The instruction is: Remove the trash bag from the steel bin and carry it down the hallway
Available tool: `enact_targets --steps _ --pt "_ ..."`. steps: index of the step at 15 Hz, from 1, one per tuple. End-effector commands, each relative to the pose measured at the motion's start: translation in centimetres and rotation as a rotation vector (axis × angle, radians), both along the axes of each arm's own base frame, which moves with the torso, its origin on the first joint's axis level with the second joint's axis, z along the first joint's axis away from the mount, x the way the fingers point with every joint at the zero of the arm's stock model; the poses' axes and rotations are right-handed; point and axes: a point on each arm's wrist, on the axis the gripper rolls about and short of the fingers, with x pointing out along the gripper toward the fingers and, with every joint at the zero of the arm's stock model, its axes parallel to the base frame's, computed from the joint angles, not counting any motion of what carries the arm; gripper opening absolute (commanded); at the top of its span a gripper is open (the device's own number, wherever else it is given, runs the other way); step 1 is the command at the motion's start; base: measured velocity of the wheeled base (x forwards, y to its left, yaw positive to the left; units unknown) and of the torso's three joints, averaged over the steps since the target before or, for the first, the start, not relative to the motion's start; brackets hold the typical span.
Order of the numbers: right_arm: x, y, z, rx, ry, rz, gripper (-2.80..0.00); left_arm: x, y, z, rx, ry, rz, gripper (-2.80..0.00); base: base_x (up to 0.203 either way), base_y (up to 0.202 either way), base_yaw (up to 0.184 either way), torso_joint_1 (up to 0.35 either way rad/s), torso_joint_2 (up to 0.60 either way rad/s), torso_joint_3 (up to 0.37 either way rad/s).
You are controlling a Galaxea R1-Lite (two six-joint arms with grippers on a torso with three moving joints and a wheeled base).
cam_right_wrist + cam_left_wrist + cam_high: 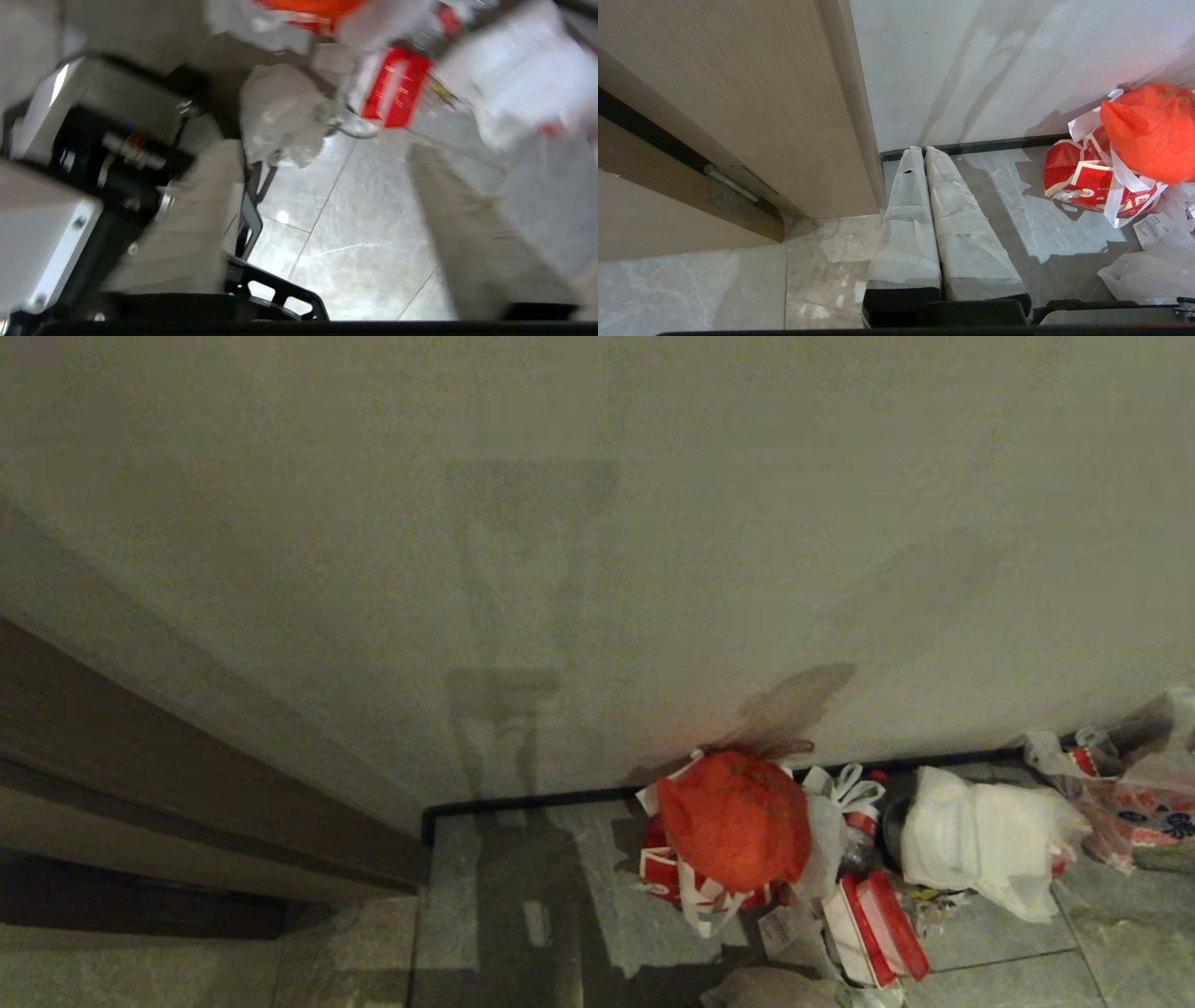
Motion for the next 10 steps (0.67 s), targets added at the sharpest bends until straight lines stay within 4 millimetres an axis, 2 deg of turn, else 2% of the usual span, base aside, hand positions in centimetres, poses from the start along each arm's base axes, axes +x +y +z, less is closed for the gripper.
enact_targets --steps 1,5,8,10 --pt "-2.2 -1.2 -0.4 0.011 -0.056 -0.091 -2.80 0.0 0.0 0.0 0.000 0.000 0.001 -2.80 0.000 0.000 0.000 0.000 0.00 0.000" --pt "-6.9 -2.3 -1.7 0.080 -0.178 -0.265 -2.80 0.0 0.0 0.0 0.000 0.000 0.001 -2.80 0.000 0.000 0.000 0.000 0.00 0.000" --pt "-10.8 -1.9 -3.8 0.163 -0.301 -0.340 -2.80 0.0 0.0 0.0 0.000 0.000 0.000 -2.80 0.000 0.000 0.000 0.000 0.00 0.000" --pt "-12.3 -1.6 -5.7 0.201 -0.377 -0.375 -2.80 0.0 0.0 0.0 0.000 0.000 0.000 -2.80 0.000 0.000 0.000 0.000 0.00 0.000"
